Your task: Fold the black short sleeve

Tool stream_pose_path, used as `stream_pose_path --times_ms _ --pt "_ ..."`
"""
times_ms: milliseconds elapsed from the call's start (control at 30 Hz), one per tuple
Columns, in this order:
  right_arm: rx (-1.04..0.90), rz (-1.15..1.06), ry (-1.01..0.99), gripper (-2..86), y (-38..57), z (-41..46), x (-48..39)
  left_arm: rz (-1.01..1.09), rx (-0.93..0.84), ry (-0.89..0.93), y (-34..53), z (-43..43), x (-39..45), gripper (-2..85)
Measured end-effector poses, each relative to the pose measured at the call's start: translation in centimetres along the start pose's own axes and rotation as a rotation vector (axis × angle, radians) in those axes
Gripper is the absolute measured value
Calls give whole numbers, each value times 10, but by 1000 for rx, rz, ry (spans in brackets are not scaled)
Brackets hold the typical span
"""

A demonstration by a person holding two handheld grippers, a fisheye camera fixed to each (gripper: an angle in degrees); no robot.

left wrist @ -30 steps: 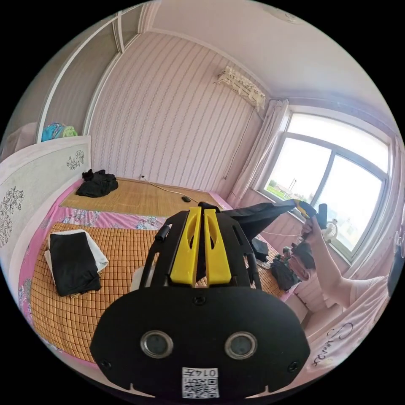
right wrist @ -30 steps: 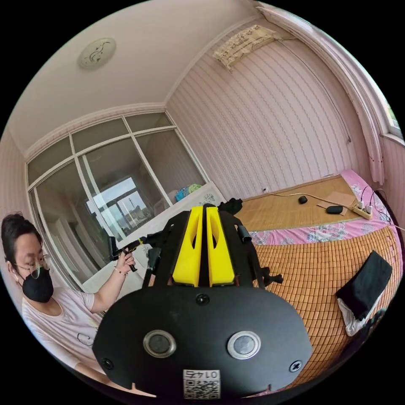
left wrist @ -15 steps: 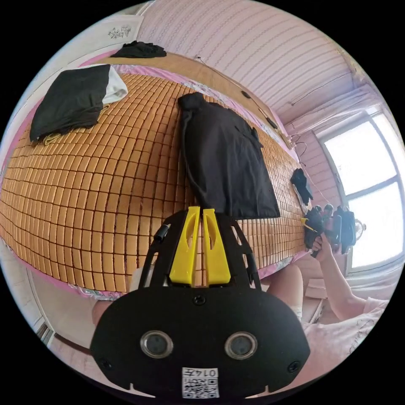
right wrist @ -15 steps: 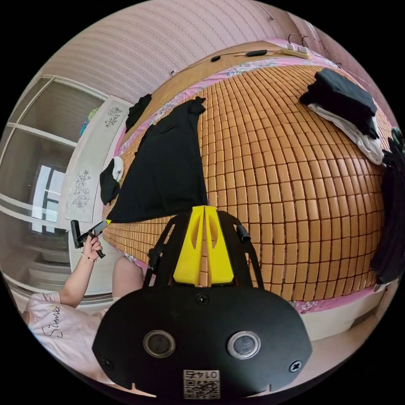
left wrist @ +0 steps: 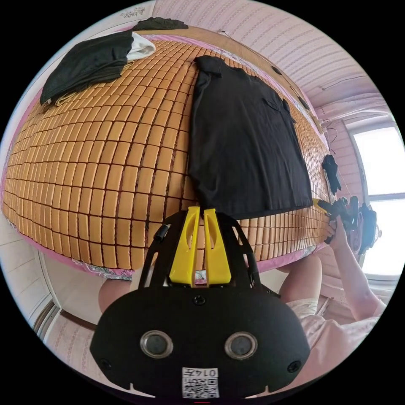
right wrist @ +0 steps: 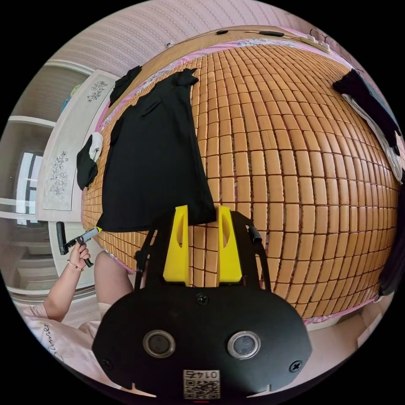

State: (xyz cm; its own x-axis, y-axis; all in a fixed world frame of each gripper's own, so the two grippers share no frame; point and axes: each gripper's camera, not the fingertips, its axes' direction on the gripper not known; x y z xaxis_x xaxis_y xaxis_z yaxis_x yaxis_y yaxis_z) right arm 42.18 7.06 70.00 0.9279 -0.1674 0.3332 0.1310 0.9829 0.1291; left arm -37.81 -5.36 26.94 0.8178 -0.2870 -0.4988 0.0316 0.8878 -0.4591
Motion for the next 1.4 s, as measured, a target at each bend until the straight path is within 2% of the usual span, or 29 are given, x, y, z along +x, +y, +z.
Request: stream_pose_path --times_ms 67,167,333,733,900,1033,1133,1267,1400 --pt "17 15 85 17 -9 -5 -10 4 -22 -21 -8 9 3 -8" --pt "28 62 -8 3 -13 -16 -8 0 -19 -21 -17 17 7 -8" --pt "76 29 -50 -3 6 -45 -14 46 -47 -15 -23 26 14 -8" --pt "-65 113 23 0 104 -103 -24 298 -254 20 25 52 64 4" --pt "-42 119 166 21 98 -124 -41 294 -221 -84 43 39 65 53" --pt "47 -55 137 57 48 -147 -89 293 -115 -174 37 13 57 48" --pt "105 -241 32 71 -17 -146 -144 340 17 -191 15 -2 66 42" --pt "62 -442 -97 88 -131 -114 -235 420 177 -149 -42 5 103 39" --pt "12 -552 -35 100 -216 -78 -305 492 251 -104 -102 40 137 59"
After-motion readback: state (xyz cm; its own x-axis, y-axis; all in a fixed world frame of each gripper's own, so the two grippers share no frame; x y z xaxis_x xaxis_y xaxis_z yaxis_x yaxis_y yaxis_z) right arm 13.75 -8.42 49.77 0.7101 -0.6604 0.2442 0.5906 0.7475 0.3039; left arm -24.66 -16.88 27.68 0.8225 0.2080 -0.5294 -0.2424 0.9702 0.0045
